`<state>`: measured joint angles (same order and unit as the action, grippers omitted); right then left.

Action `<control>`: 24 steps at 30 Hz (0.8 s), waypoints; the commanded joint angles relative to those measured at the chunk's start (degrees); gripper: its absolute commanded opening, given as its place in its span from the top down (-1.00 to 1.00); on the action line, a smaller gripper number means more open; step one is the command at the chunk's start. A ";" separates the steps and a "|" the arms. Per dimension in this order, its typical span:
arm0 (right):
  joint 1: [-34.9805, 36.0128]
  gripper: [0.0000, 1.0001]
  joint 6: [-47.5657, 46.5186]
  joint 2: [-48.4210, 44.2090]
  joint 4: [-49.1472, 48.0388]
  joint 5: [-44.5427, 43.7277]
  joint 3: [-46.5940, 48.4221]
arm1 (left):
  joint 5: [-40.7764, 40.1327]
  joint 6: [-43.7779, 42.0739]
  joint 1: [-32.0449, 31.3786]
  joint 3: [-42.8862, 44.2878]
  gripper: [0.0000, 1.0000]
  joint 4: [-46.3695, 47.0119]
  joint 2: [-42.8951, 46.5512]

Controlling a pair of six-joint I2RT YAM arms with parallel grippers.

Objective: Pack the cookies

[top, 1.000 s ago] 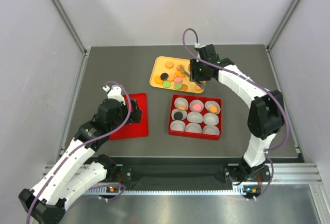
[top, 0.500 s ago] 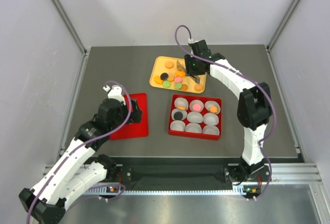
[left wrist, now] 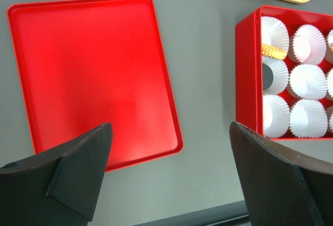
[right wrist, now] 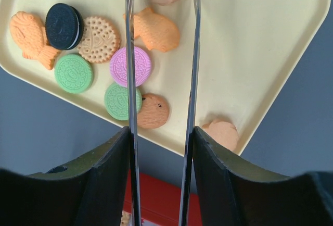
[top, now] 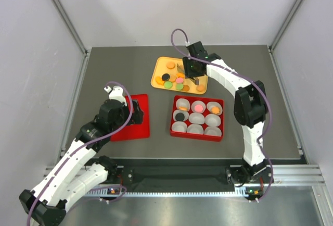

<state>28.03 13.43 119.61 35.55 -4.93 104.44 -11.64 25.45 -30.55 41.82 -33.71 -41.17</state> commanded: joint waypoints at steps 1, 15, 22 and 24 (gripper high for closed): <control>1.24 0.03 -0.95 0.18 -0.31 -1.40 3.49 | -1.02 0.30 -0.30 0.19 -0.98 0.76 -0.32; 1.59 0.09 -1.65 2.82 1.10 -2.45 5.77 | -1.11 0.30 -0.30 0.19 -0.98 0.67 -0.23; 1.50 0.28 -1.57 1.94 1.54 -2.19 6.56 | -1.19 0.39 -0.30 0.19 -0.98 0.75 -0.23; 1.59 0.30 -1.74 1.07 1.71 -2.63 6.91 | -1.19 0.39 -0.30 0.19 -0.98 0.67 -0.14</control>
<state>28.88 12.36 122.50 37.36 -6.42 107.44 -11.66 25.47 -30.55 41.82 -33.71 -41.17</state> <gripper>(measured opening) 0.391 0.991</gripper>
